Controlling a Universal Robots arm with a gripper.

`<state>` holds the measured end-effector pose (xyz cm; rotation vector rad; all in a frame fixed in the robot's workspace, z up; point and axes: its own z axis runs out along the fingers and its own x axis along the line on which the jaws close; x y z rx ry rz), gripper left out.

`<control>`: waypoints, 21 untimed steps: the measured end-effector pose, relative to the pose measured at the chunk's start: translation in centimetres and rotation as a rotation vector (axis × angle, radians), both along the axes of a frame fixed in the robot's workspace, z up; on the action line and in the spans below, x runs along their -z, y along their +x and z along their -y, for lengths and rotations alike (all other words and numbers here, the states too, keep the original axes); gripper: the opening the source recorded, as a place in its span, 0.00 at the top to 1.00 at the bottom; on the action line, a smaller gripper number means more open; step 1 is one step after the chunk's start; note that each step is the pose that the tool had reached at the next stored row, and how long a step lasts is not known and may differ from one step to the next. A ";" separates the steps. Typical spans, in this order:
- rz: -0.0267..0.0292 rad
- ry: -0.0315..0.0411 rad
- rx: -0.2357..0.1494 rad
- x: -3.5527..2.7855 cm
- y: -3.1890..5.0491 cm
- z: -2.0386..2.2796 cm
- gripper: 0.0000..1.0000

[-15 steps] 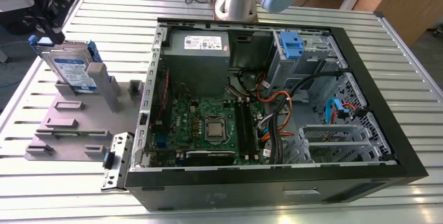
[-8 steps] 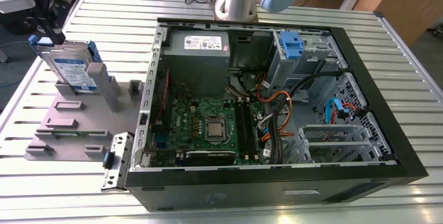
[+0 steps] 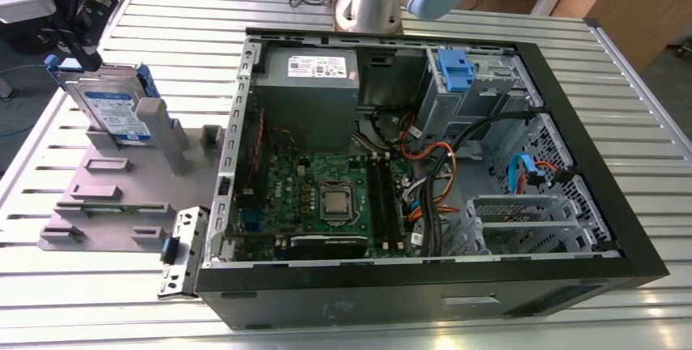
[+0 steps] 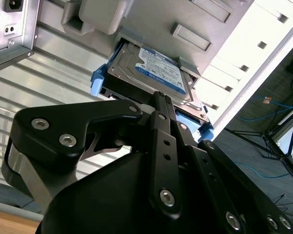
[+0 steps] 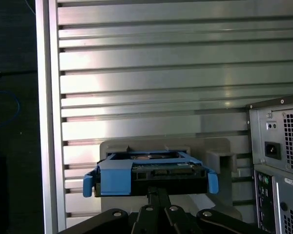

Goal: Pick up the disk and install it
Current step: 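Reach for the disk, then pick up the disk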

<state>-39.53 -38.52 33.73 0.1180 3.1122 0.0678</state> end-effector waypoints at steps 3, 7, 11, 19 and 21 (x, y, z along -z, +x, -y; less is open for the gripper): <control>-0.0004 -0.0002 0.000 0.00 0.00 0.00 0.89; -0.0001 -0.0001 0.000 0.05 -0.01 -0.15 0.89; -0.0001 -0.0001 0.000 0.09 -0.02 -0.27 0.89; -0.0002 -0.0001 0.000 0.10 -0.02 -0.30 0.89; -0.0002 -0.0001 0.000 0.10 -0.02 -0.30 0.89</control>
